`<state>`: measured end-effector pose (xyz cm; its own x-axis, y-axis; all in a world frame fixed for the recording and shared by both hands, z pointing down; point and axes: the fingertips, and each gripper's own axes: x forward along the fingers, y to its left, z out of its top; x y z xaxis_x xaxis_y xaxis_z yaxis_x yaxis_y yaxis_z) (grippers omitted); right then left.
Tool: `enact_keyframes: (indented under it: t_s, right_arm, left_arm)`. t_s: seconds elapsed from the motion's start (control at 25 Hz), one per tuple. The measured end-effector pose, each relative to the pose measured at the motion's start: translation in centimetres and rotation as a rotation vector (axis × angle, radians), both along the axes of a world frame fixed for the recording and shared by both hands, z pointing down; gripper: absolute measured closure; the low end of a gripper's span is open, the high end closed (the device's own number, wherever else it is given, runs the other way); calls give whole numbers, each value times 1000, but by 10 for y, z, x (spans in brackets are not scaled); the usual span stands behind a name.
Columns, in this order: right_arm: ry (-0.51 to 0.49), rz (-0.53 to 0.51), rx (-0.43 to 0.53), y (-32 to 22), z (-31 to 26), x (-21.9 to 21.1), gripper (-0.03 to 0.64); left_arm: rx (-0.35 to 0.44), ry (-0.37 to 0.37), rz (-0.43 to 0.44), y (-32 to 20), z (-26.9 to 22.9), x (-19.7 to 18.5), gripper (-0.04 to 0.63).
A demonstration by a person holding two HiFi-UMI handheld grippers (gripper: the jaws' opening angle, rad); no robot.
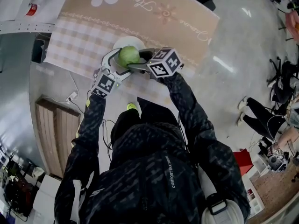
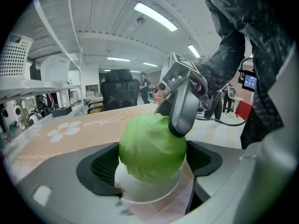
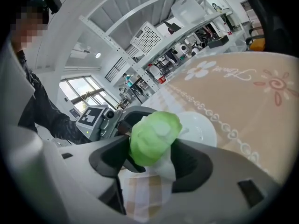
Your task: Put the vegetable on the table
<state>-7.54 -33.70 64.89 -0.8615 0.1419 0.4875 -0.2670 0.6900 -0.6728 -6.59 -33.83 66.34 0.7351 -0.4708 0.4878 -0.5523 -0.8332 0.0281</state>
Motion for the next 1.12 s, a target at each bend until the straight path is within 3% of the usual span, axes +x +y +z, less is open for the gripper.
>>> enact_keyframes:
  t_s: [0.76, 1.12]
  right_arm:
    - [-9, 45, -75, -13, 11, -2, 336]
    - [14, 63, -45, -14, 16, 10, 311]
  left_arm:
    - [27, -66, -11, -13, 5, -6, 166]
    - [70, -133, 15, -11, 8, -1, 169]
